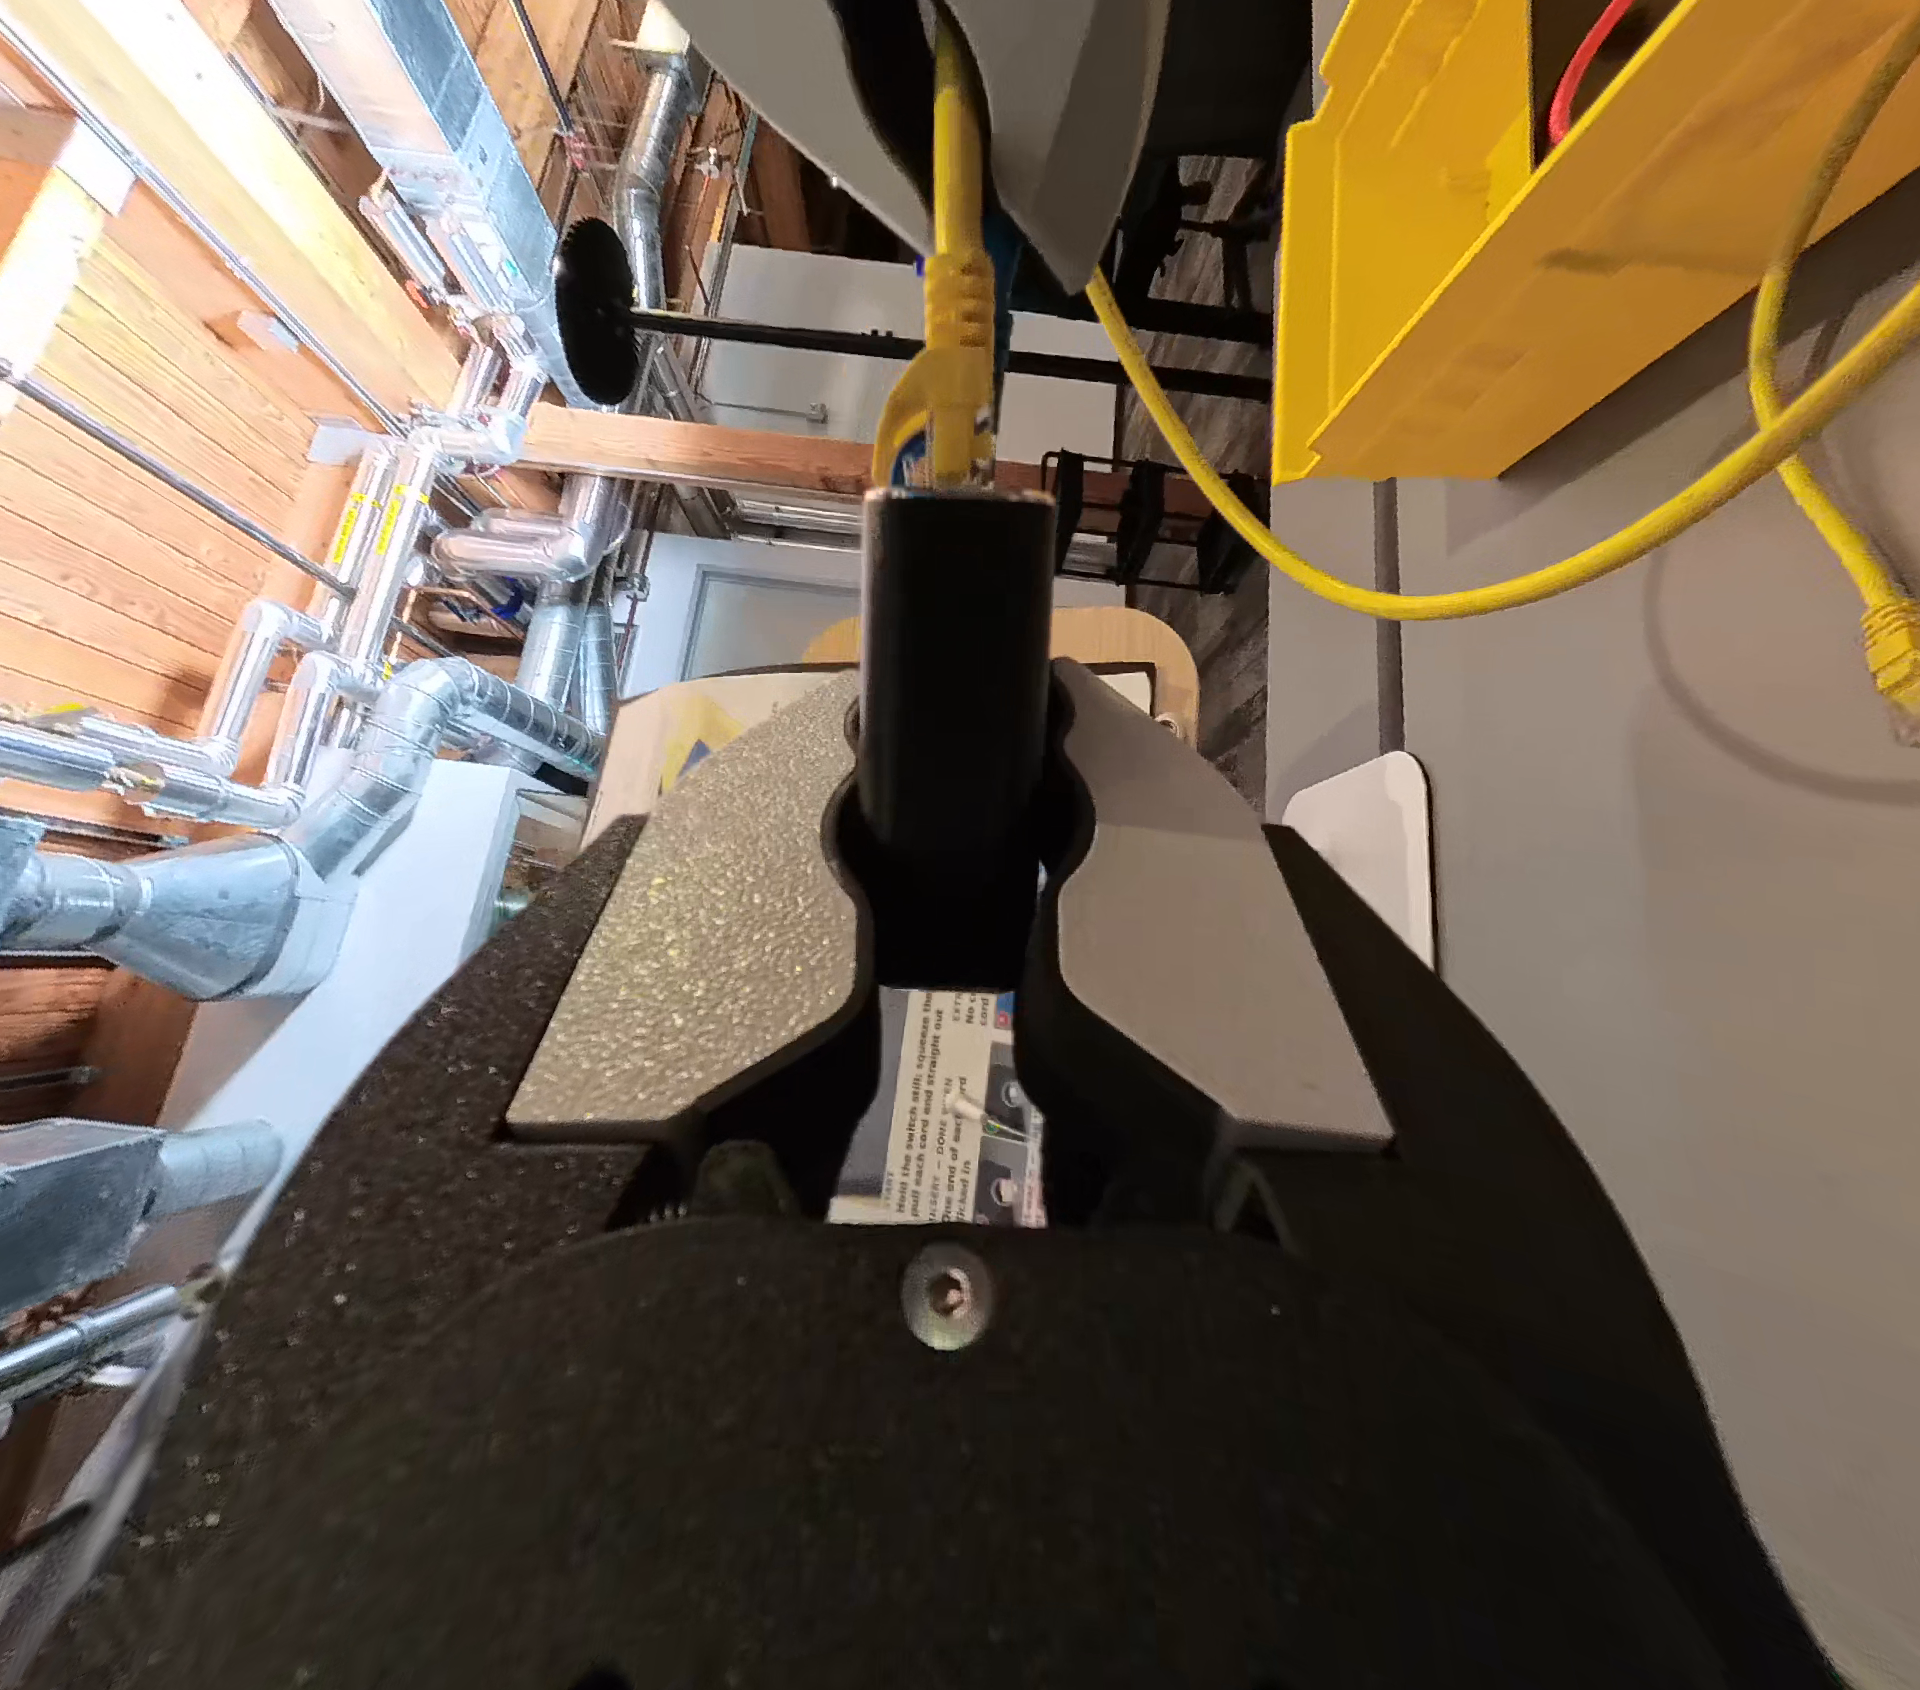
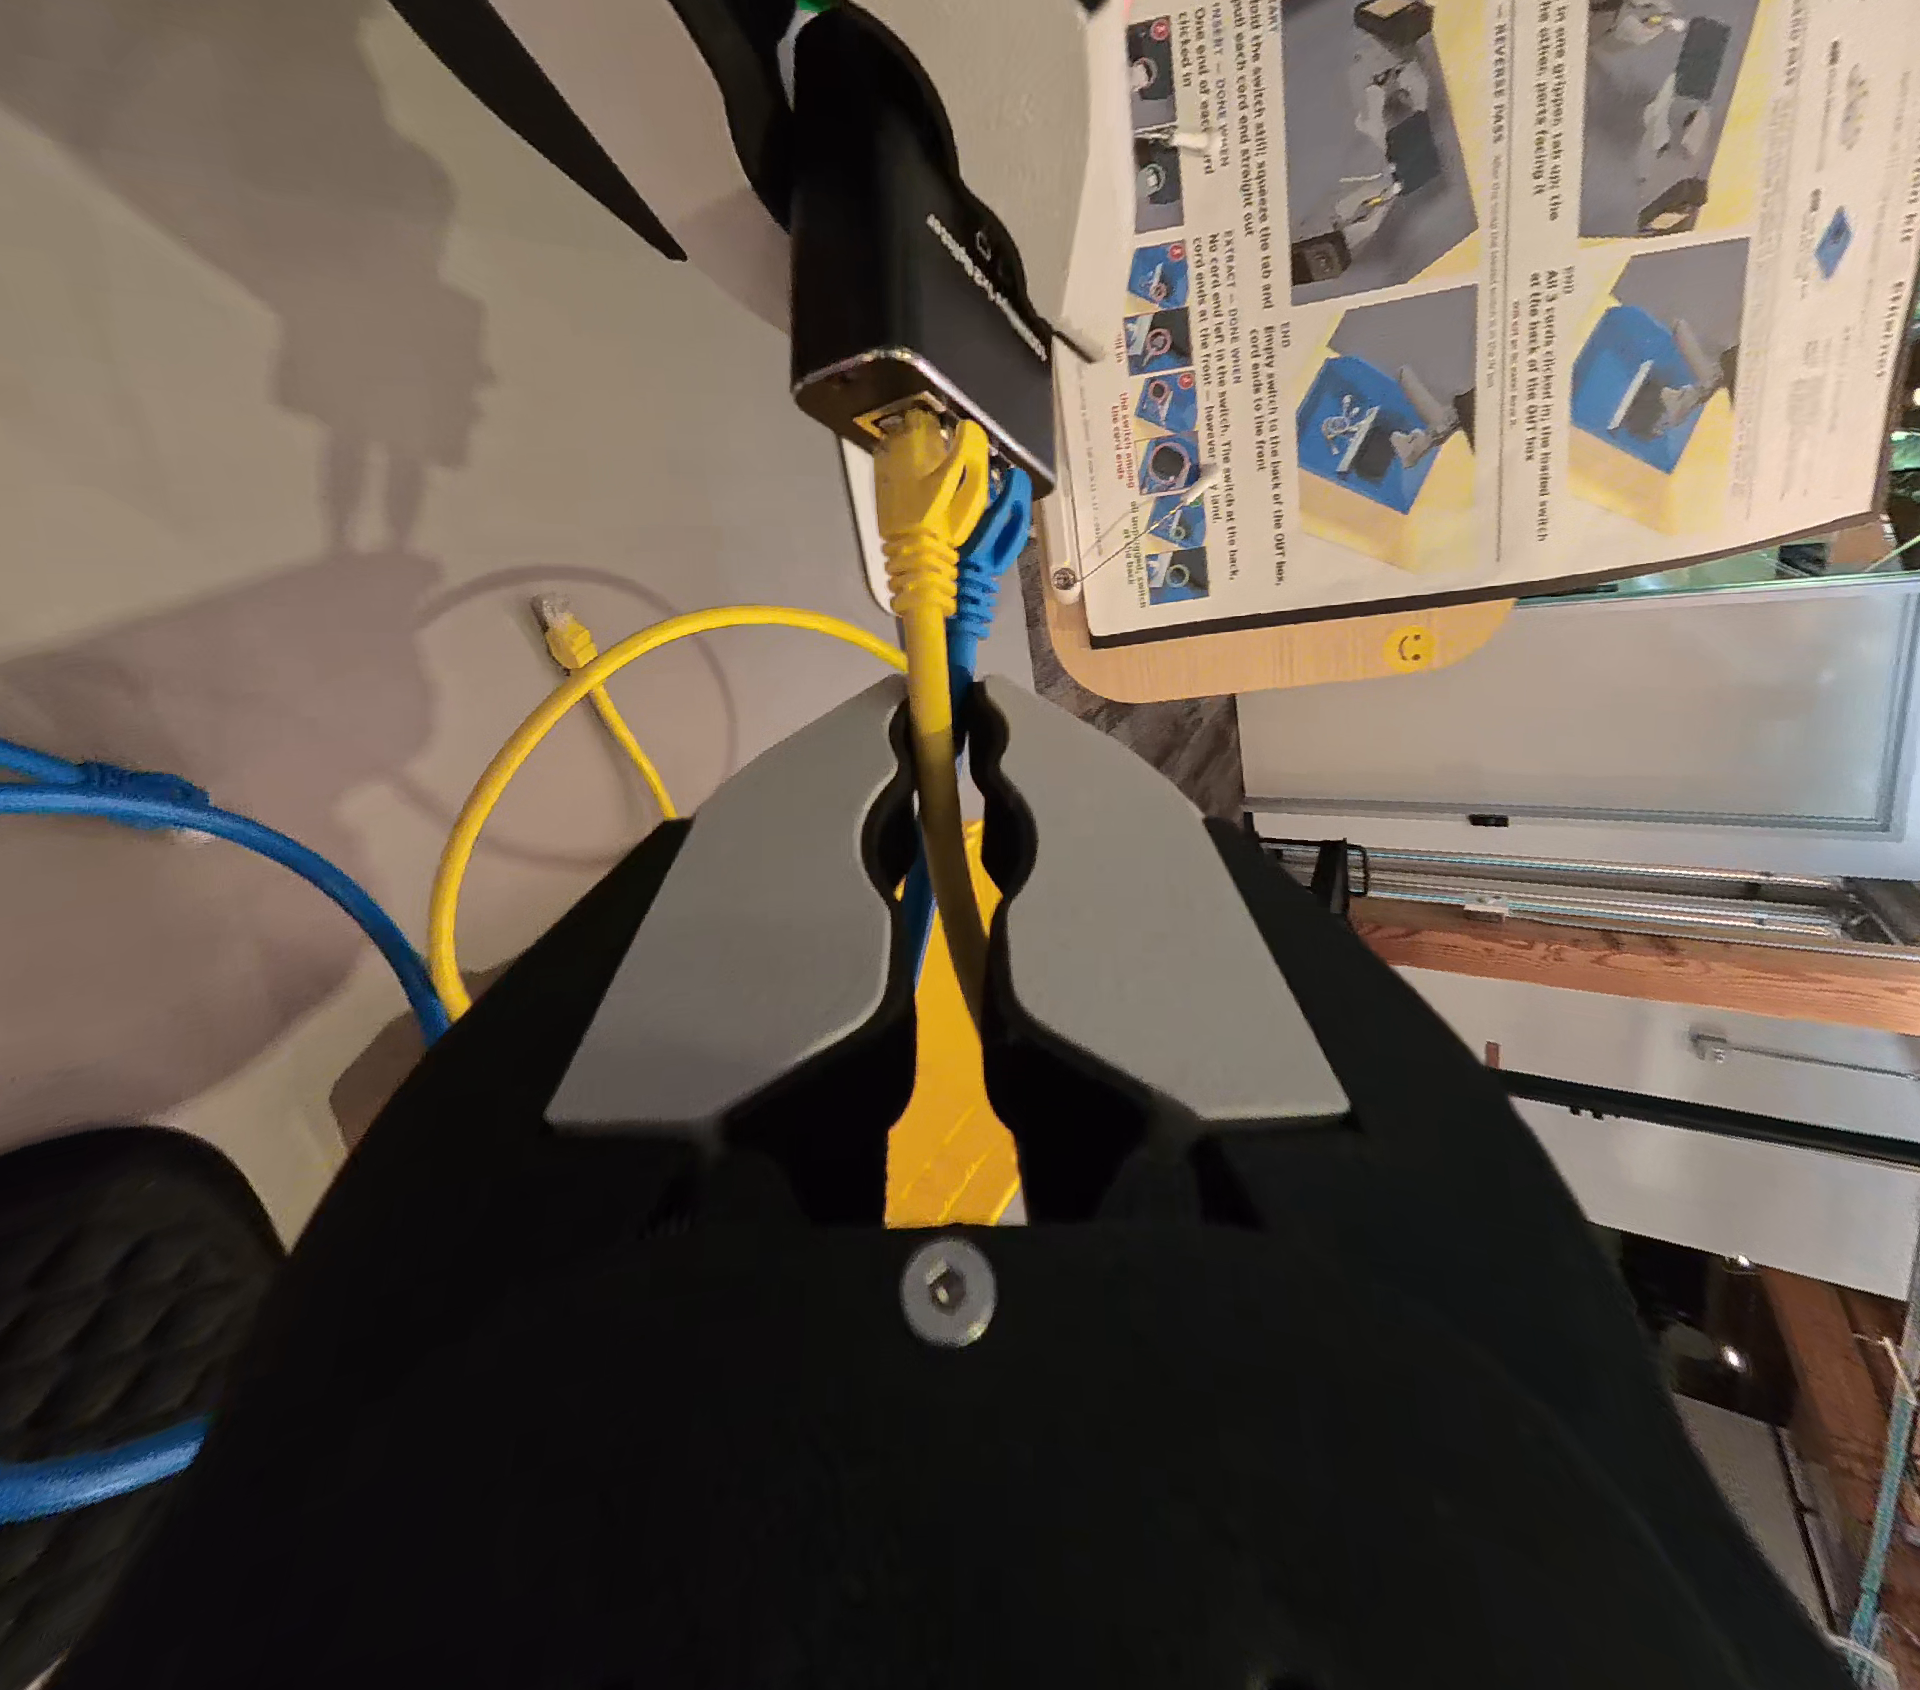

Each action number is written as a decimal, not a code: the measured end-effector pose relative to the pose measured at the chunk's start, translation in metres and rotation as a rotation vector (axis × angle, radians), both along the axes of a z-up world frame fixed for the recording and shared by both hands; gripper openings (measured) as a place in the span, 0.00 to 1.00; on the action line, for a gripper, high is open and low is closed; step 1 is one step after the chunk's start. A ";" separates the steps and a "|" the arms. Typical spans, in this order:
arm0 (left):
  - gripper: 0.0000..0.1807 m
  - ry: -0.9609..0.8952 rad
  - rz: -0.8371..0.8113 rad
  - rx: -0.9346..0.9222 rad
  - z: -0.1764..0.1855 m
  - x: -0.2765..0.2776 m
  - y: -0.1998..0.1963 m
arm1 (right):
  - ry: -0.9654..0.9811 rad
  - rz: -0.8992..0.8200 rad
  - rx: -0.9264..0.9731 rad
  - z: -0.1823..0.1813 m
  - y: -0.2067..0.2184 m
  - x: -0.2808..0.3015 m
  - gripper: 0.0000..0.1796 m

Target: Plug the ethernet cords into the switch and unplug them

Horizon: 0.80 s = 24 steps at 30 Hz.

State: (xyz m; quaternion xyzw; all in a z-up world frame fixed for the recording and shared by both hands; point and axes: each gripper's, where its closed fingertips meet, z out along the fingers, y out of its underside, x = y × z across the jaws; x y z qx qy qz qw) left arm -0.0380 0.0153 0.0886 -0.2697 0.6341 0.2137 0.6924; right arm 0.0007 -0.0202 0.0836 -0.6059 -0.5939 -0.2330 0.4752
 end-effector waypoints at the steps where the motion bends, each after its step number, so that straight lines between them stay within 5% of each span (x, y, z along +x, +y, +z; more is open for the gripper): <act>1: 0.14 -0.010 0.003 -0.001 0.002 -0.001 0.000 | 0.016 0.005 0.006 0.002 0.000 -0.001 0.05; 8: 0.15 -0.009 0.002 -0.003 0.002 -0.003 0.001 | 0.179 0.203 -0.057 0.016 -0.030 -0.014 0.12; 15: 0.15 -0.117 -0.153 -0.122 0.011 0.002 -0.016 | 0.515 0.648 0.282 0.109 -0.112 -0.004 0.20; 18: 0.15 -0.158 -0.209 -0.170 0.018 0.000 -0.022 | 0.635 0.707 0.321 0.138 -0.121 0.015 0.20; 21: 0.15 -0.175 -0.208 -0.179 0.023 -0.004 -0.023 | 0.547 0.611 0.179 0.144 -0.112 0.006 0.24; 24: 0.15 -0.179 -0.208 -0.203 0.028 -0.006 -0.026 | 0.226 0.500 0.177 0.138 -0.105 -0.024 0.23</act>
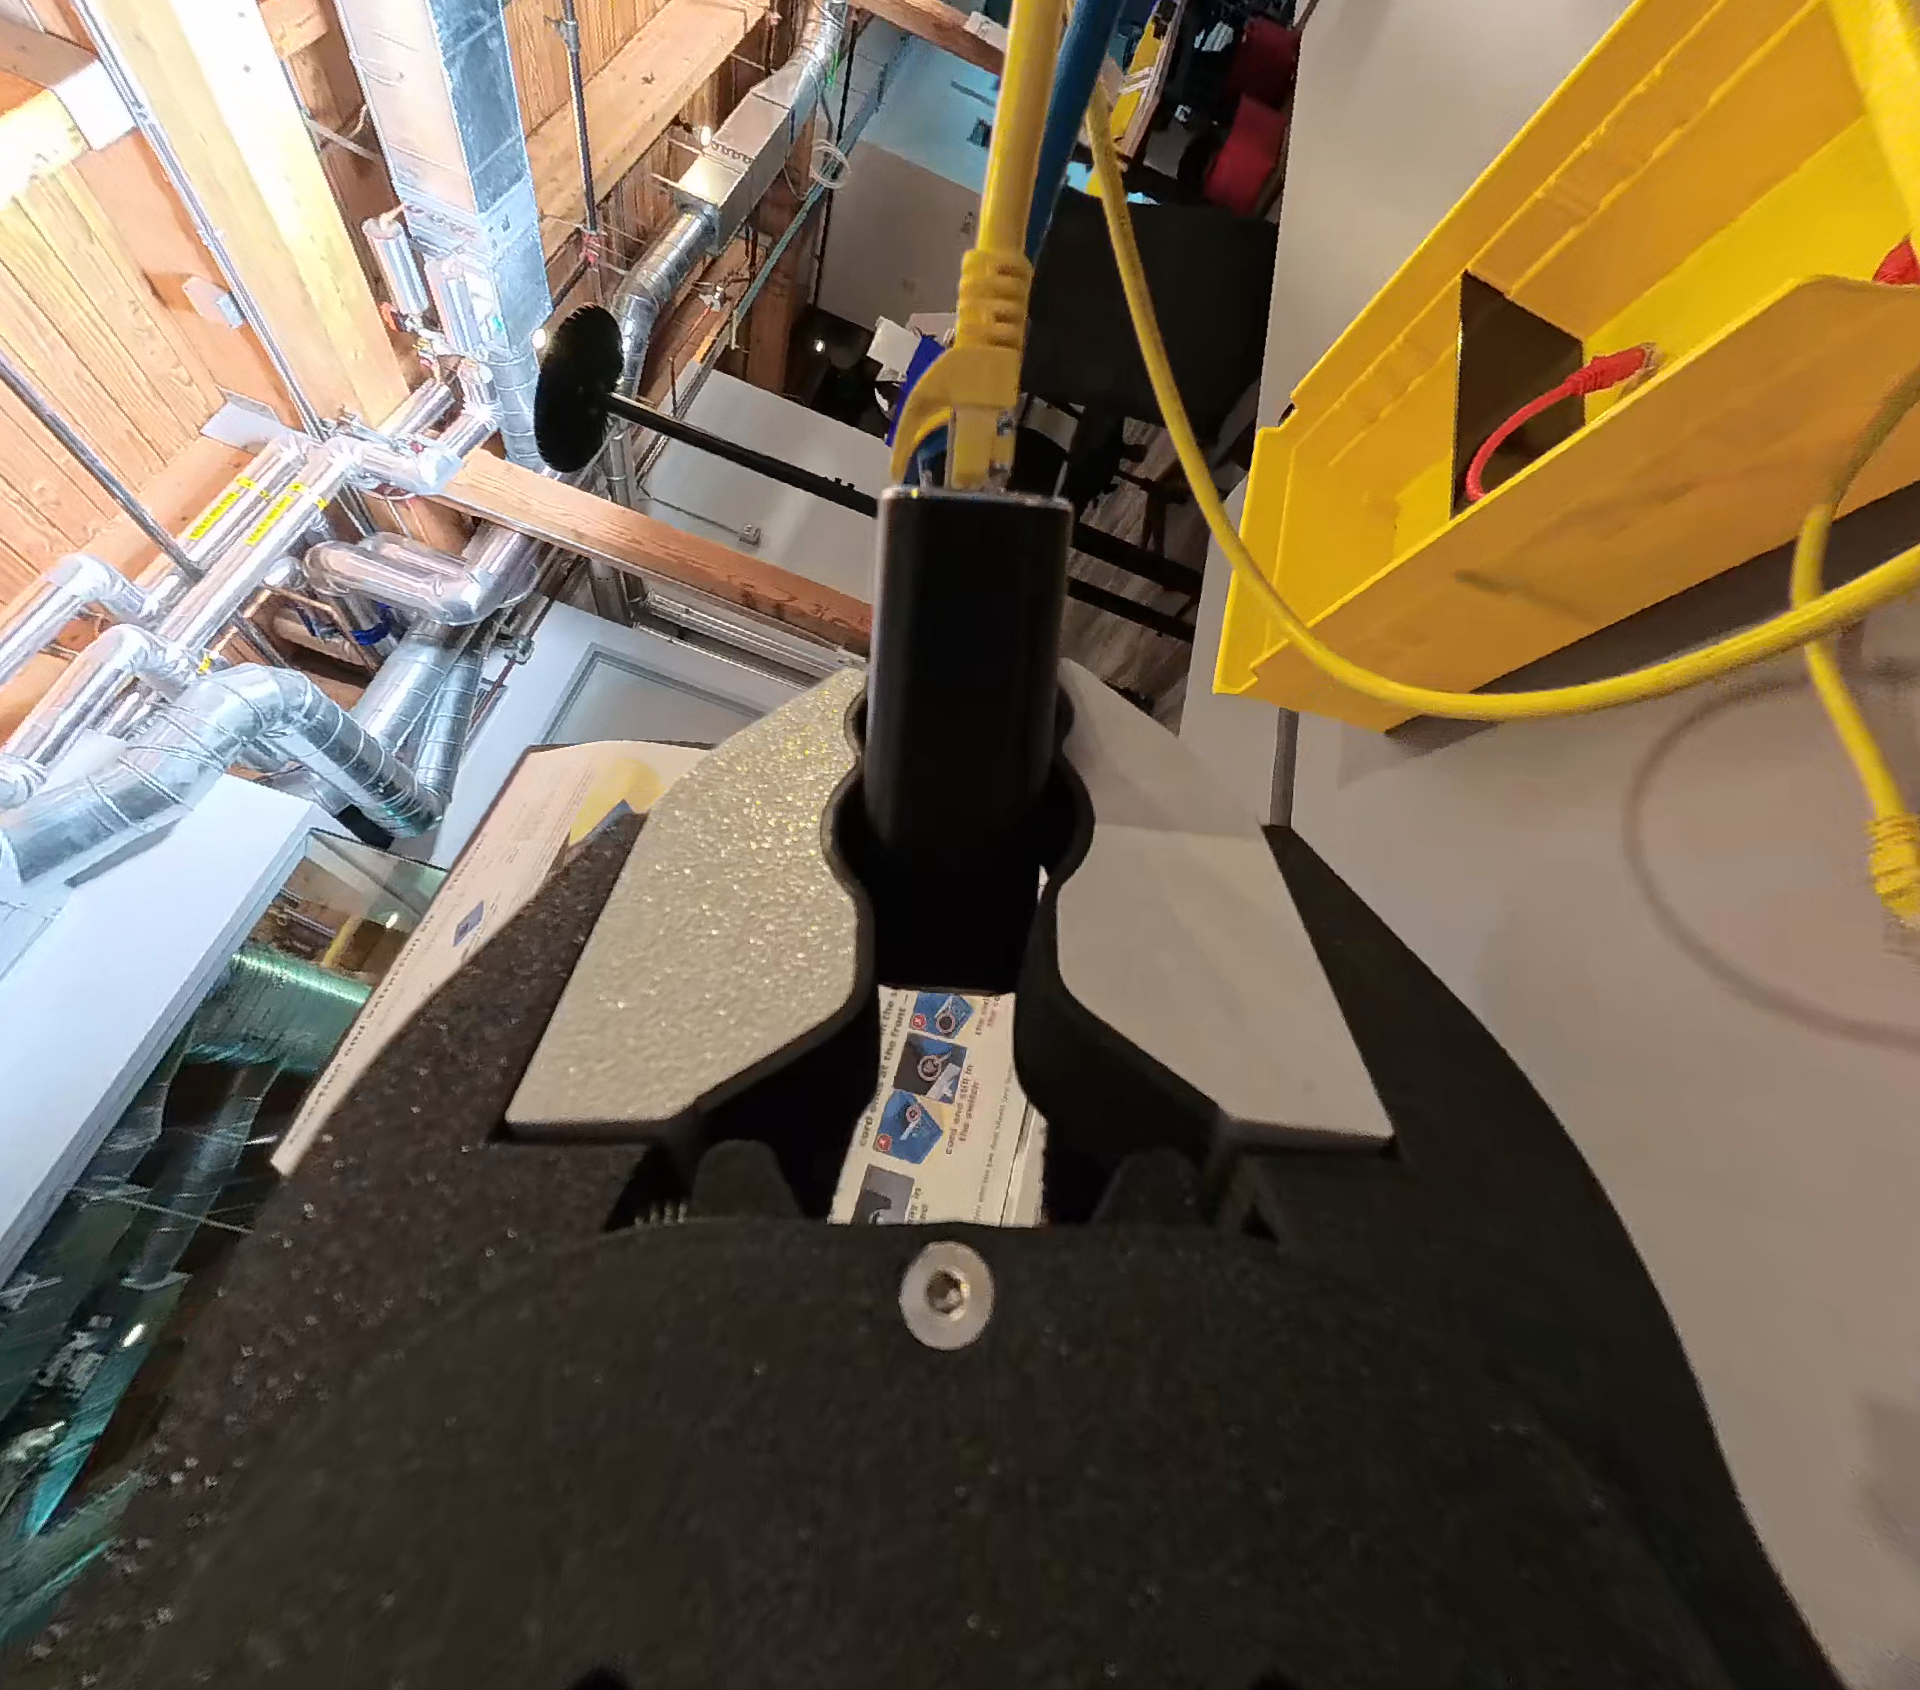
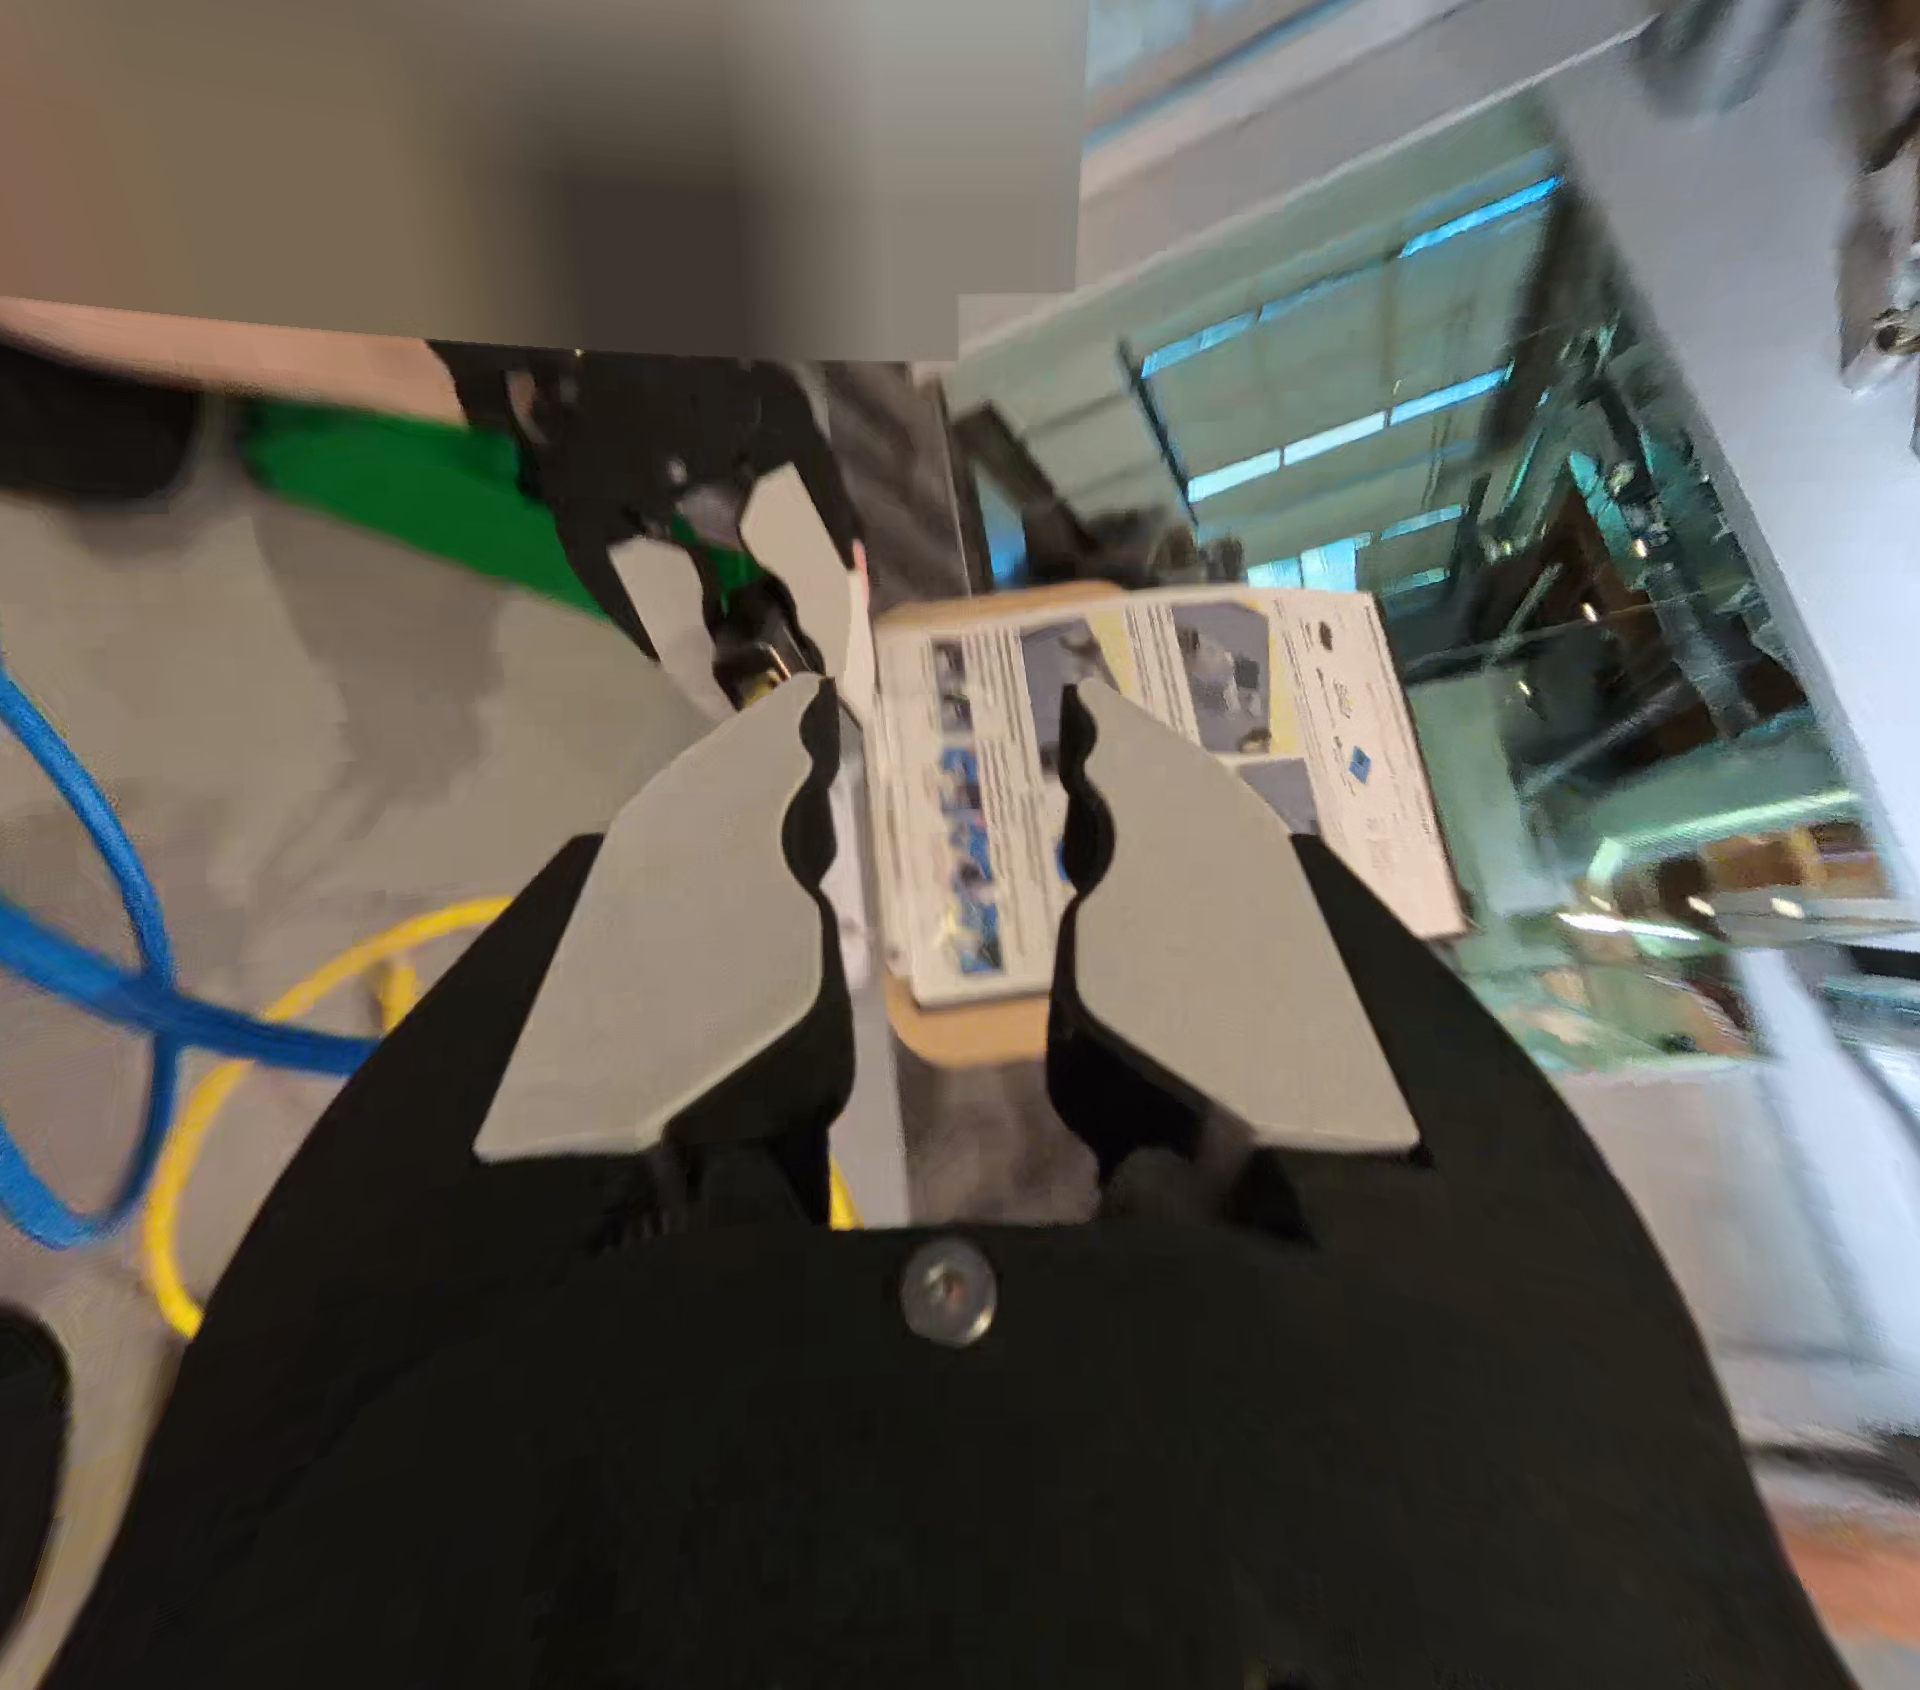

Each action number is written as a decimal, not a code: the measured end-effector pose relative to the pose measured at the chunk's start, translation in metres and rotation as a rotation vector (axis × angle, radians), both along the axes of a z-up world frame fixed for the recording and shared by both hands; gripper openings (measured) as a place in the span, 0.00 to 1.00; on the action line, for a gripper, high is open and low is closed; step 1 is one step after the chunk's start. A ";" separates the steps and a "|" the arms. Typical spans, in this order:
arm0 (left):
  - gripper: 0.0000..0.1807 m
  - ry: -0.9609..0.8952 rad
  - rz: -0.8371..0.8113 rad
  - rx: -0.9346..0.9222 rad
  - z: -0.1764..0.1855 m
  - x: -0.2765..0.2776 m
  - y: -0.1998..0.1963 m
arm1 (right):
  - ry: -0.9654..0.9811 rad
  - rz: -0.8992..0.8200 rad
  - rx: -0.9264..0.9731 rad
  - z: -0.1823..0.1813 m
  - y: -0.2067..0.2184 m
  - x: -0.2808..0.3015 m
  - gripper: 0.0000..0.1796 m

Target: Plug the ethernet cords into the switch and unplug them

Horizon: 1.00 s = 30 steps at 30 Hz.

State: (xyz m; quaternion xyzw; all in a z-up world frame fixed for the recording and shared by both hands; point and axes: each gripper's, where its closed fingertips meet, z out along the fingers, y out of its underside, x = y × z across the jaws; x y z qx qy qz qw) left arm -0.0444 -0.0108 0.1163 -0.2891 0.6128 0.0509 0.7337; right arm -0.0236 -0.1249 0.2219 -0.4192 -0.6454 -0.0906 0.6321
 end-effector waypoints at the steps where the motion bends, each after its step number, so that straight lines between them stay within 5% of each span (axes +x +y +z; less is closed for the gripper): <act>1: 0.14 0.001 0.004 0.004 0.001 0.000 -0.001 | -0.092 -0.052 0.027 -0.002 0.007 -0.010 0.23; 6: 0.14 0.030 -0.004 -0.013 -0.001 0.003 -0.008 | -0.356 -0.104 -0.116 -0.040 0.024 -0.038 0.13; 14: 0.14 0.019 -0.018 -0.043 0.000 0.006 -0.012 | -0.483 -0.361 -0.146 -0.083 0.044 -0.027 0.19; 30: 0.15 -0.001 -0.117 -0.132 0.003 0.008 -0.026 | -0.473 -0.360 -0.028 -0.087 0.059 -0.025 0.10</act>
